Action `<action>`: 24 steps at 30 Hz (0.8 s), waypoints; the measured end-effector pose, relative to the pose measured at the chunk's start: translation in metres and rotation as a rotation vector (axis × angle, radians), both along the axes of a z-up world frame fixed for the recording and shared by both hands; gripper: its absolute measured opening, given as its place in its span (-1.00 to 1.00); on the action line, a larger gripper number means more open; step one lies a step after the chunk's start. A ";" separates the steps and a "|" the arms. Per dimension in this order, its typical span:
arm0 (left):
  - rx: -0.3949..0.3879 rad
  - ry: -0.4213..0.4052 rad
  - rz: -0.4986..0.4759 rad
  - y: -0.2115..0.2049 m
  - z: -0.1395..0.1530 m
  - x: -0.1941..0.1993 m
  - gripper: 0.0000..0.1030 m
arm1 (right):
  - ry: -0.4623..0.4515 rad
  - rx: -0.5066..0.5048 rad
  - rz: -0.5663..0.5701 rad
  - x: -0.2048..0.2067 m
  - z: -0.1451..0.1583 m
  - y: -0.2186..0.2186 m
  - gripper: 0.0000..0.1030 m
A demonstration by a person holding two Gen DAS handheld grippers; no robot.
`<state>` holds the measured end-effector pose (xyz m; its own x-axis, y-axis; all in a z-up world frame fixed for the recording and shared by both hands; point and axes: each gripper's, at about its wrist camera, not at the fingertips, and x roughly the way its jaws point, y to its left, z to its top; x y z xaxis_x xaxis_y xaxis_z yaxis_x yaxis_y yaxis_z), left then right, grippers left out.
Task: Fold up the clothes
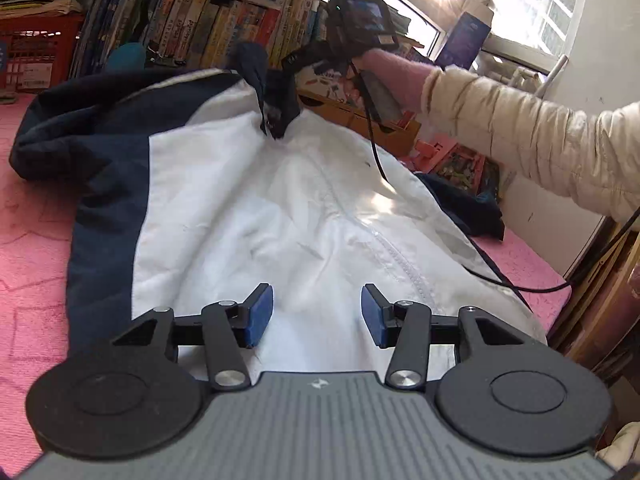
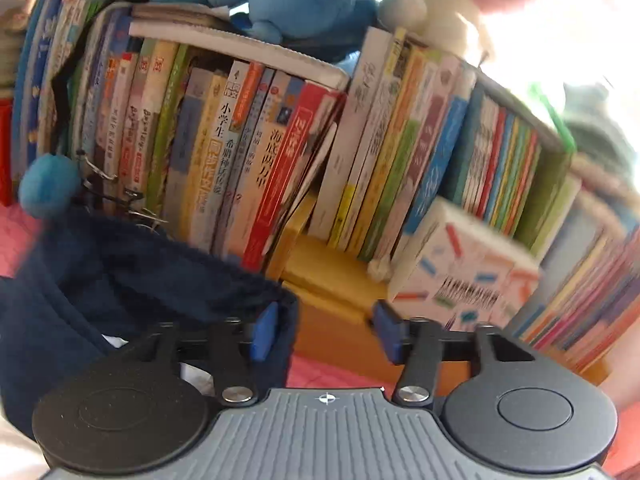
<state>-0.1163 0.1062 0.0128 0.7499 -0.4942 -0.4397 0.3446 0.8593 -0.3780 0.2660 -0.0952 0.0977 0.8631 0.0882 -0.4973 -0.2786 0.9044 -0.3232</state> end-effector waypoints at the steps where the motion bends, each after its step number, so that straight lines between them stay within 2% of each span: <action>1: -0.012 -0.014 0.024 0.009 0.006 -0.002 0.07 | -0.006 0.041 0.006 -0.006 0.000 -0.008 0.53; 3: -0.023 -0.038 0.092 0.032 0.021 -0.001 0.29 | -0.010 0.143 -0.005 -0.024 0.006 -0.028 0.54; 4: -0.016 -0.052 0.125 0.042 0.028 0.000 0.31 | -0.006 0.199 -0.012 -0.034 0.010 -0.038 0.55; 5: 0.025 -0.070 0.154 0.047 0.034 0.003 0.32 | 0.005 0.251 -0.002 -0.045 0.014 -0.046 0.55; 7: 0.173 -0.115 0.194 0.044 0.047 0.020 0.32 | 0.056 0.295 0.092 -0.067 0.013 -0.056 0.55; 10: 0.366 -0.187 0.197 0.019 0.057 0.057 0.32 | 0.112 0.197 0.190 -0.107 -0.009 -0.053 0.52; 11: 0.372 -0.193 0.163 0.011 0.056 0.071 0.32 | 0.150 0.179 0.210 -0.117 -0.020 -0.052 0.48; 13: 0.360 -0.179 0.066 -0.007 0.049 0.104 0.31 | 0.244 0.170 0.254 -0.132 -0.042 -0.056 0.16; 15: 0.378 -0.150 -0.018 -0.029 0.038 0.134 0.28 | 0.293 0.158 0.281 -0.138 -0.056 -0.059 0.00; 16: 0.428 -0.139 -0.040 -0.043 0.030 0.150 0.22 | 0.308 0.143 0.291 -0.140 -0.062 -0.060 -0.06; 18: 0.582 -0.126 -0.042 -0.067 0.013 0.179 0.02 | 0.321 0.104 0.300 -0.142 -0.072 -0.061 -0.06; 20: 0.737 -0.104 -0.002 -0.077 -0.007 0.211 -0.05 | 0.265 0.029 0.240 -0.129 -0.074 -0.067 -0.04; 22: 0.755 -0.093 0.059 -0.068 -0.013 0.238 -0.04 | 0.216 -0.031 0.131 -0.100 -0.070 -0.084 -0.05; 23: 0.754 -0.073 0.098 -0.063 -0.014 0.252 -0.05 | 0.180 -0.091 0.058 -0.086 -0.069 -0.094 -0.05; 24: 0.767 -0.049 0.144 -0.058 -0.014 0.265 -0.32 | 0.150 -0.161 -0.024 -0.073 -0.071 -0.106 0.01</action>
<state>0.1488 0.0481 -0.0010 0.8112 0.0377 -0.5835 0.2110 0.9118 0.3523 0.1928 -0.2010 0.0262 0.7791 -0.0222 -0.6265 -0.3140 0.8512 -0.4206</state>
